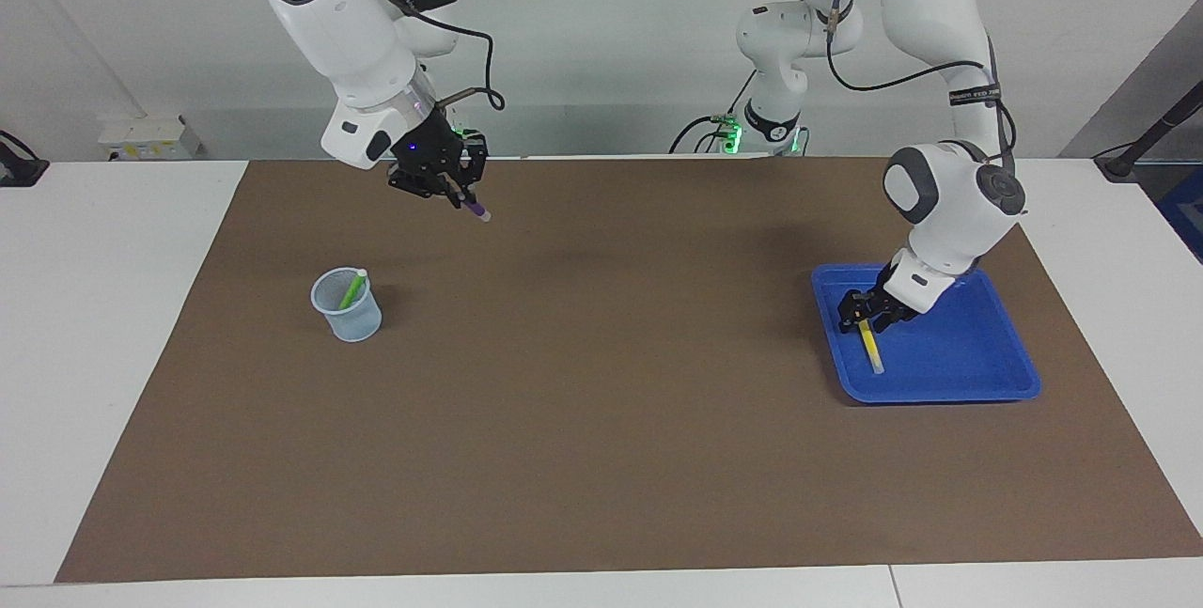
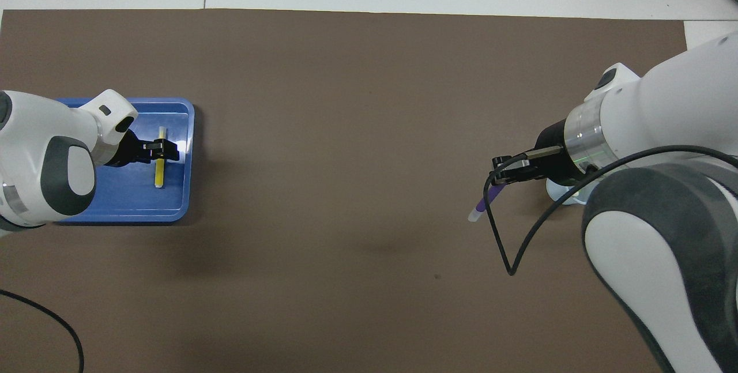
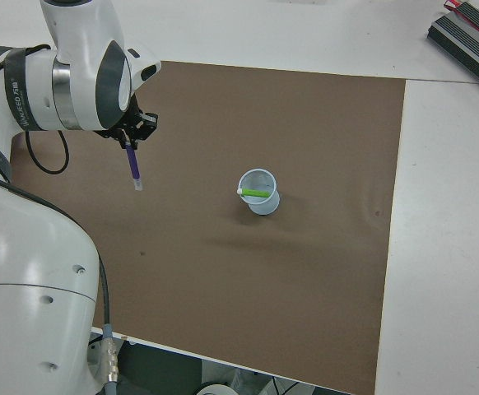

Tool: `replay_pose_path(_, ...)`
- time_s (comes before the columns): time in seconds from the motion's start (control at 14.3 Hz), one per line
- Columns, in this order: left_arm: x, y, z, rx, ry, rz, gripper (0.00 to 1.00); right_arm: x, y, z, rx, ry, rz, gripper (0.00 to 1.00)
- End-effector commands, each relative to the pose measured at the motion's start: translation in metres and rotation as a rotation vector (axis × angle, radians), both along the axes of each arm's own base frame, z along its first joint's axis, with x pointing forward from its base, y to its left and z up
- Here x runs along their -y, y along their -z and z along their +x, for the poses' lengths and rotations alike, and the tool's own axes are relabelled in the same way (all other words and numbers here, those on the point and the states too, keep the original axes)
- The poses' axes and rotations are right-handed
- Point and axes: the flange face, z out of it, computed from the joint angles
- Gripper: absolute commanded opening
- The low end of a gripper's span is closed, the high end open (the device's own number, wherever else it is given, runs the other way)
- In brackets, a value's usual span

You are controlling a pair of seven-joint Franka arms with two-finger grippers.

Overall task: Right arm passes pens to left for tray arrangement
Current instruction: 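Grasp the purple pen from the clear cup with the right gripper, then carry the purple pen to center while the left gripper reaches toward it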

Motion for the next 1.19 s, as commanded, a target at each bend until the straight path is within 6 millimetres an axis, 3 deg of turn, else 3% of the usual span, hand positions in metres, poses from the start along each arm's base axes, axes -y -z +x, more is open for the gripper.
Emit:
replay_pose_path(0.0, 0.0, -0.018, 0.013, -0.024, -0.023, -0.023, 0.8, -0.028, 0.0, -0.002, -0.007, 0.195, 0.096, 0.0)
replay_pose_path(0.14, 0.002, -0.03, 0.017, -0.037, -0.016, -0.031, 0.87, -0.047, 0.003, -0.009, -0.024, 0.286, 0.141, 0.0)
replay_pose_path(0.56, 0.015, -0.082, 0.025, -0.09, -0.205, -0.145, 0.87, -0.087, 0.018, -0.024, -0.015, 0.527, 0.28, 0.0)
replay_pose_path(0.91, 0.035, -0.132, 0.009, -0.151, -0.473, -0.275, 0.87, -0.097, 0.025, -0.026, 0.005, 0.671, 0.372, 0.0)
replay_pose_path(1.12, 0.055, -0.15, 0.005, -0.218, -0.67, -0.365, 0.87, -0.101, 0.033, -0.027, -0.01, 0.689, 0.389, 0.0)
